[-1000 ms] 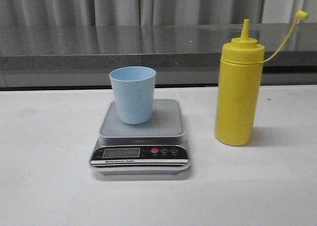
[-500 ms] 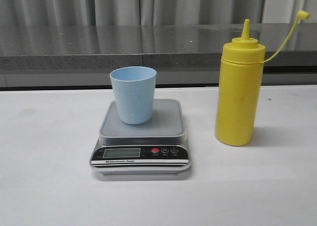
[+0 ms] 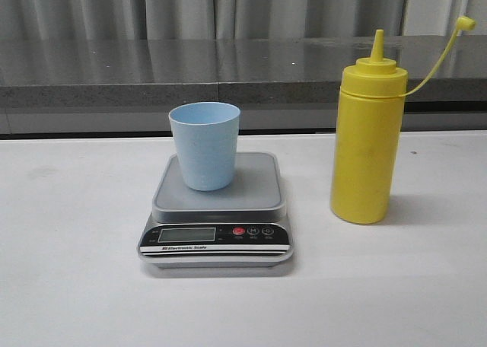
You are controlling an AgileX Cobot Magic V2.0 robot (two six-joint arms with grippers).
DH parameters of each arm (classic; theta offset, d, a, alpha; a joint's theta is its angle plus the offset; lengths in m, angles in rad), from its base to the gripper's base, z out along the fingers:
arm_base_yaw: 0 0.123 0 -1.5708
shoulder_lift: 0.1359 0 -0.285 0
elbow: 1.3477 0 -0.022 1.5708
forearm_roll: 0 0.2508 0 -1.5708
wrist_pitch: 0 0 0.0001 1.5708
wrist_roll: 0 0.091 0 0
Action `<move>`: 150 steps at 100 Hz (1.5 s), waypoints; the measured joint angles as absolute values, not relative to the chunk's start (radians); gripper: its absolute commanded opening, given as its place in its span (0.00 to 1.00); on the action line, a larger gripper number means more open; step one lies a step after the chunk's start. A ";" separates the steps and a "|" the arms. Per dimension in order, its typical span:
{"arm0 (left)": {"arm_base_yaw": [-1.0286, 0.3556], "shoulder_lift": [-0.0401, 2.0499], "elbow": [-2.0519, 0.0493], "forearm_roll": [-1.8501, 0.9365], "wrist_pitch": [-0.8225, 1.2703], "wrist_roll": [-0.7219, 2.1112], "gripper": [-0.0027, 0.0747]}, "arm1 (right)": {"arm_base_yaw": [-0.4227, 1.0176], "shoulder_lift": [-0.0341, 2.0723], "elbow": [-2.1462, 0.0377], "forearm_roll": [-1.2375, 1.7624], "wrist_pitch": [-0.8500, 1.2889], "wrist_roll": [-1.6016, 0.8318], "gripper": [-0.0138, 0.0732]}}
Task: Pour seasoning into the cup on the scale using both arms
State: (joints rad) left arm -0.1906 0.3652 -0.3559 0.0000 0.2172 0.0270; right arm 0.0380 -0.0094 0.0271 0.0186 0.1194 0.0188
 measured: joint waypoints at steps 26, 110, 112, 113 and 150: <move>-0.191 0.365 -0.356 0.000 0.217 0.027 0.01 | 0.038 -0.009 0.027 0.019 0.119 0.019 0.08; -0.036 -0.004 0.003 0.008 0.083 0.027 0.01 | 0.038 -0.009 0.027 0.019 0.117 0.019 0.08; -0.036 -0.004 0.003 0.008 0.089 0.025 0.01 | 0.038 -0.009 0.027 0.019 0.117 0.019 0.08; -0.036 -0.004 0.003 0.008 0.086 0.022 0.01 | 0.038 -0.009 0.027 0.019 0.117 0.019 0.08; -0.036 -0.004 0.003 0.027 0.036 -0.014 0.01 | 0.038 -0.010 0.027 0.020 0.115 0.019 0.08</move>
